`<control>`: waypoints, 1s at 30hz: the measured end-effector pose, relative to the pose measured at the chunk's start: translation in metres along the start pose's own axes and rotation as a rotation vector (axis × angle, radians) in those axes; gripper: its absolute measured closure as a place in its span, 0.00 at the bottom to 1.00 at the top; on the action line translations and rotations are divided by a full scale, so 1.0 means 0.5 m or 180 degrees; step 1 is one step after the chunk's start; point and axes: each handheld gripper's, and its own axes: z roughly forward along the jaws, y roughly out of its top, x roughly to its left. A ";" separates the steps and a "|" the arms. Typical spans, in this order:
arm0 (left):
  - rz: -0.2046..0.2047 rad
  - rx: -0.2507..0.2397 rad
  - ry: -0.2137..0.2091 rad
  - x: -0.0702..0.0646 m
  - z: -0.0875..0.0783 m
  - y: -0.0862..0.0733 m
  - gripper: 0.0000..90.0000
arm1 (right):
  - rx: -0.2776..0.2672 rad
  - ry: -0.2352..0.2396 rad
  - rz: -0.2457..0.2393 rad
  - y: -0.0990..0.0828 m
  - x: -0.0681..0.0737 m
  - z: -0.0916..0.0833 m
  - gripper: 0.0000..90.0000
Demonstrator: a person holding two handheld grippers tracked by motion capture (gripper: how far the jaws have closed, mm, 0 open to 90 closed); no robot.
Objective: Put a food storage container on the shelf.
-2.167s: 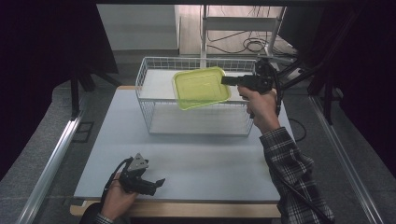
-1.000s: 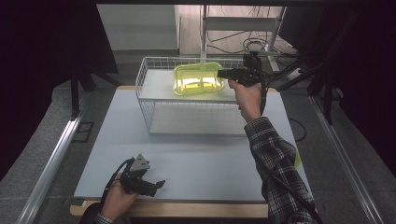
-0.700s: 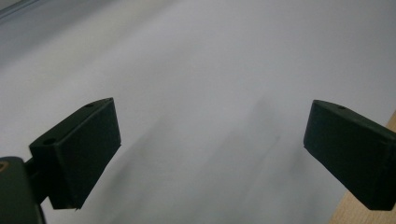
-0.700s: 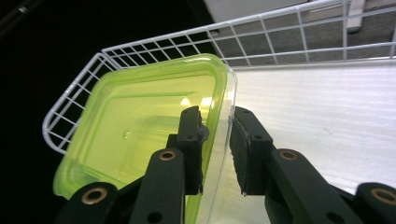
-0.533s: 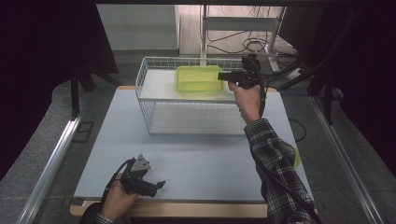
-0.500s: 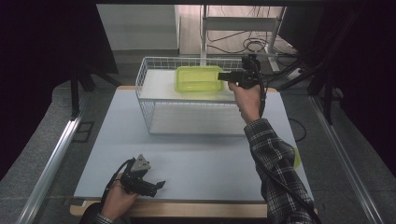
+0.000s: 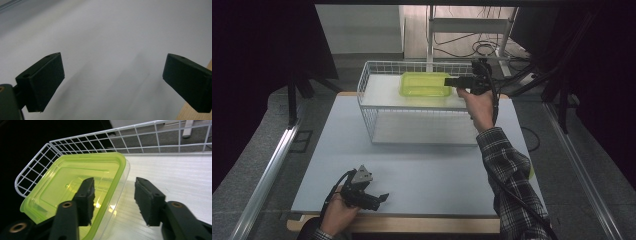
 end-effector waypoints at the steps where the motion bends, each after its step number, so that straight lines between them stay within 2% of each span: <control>1: 0.0001 0.0000 0.0000 0.000 0.000 0.000 0.04 | 0.0002 0.0023 -0.0007 0.000 -0.001 -0.002 0.52; 5: 0.0004 -0.0006 0.0000 0.000 0.000 0.001 0.04 | -0.0032 0.0082 -0.0051 0.000 -0.005 -0.010 0.43; 10: -0.0001 -0.0021 -0.0006 0.000 -0.001 0.001 0.04 | -0.0061 0.0077 -0.0157 -0.002 -0.002 -0.018 0.37; 11: -0.0003 -0.0025 -0.0007 0.000 -0.001 0.001 0.04 | -0.0050 0.0085 -0.0222 -0.003 0.002 -0.022 0.35; 17: -0.0014 -0.0036 -0.0012 0.001 -0.001 0.001 0.04 | -0.0047 0.0111 -0.0372 -0.008 0.012 -0.031 0.27; 30: -0.0035 -0.0077 -0.0024 0.003 -0.003 0.001 0.04 | -0.0035 0.0122 -0.0654 -0.029 0.026 -0.047 0.17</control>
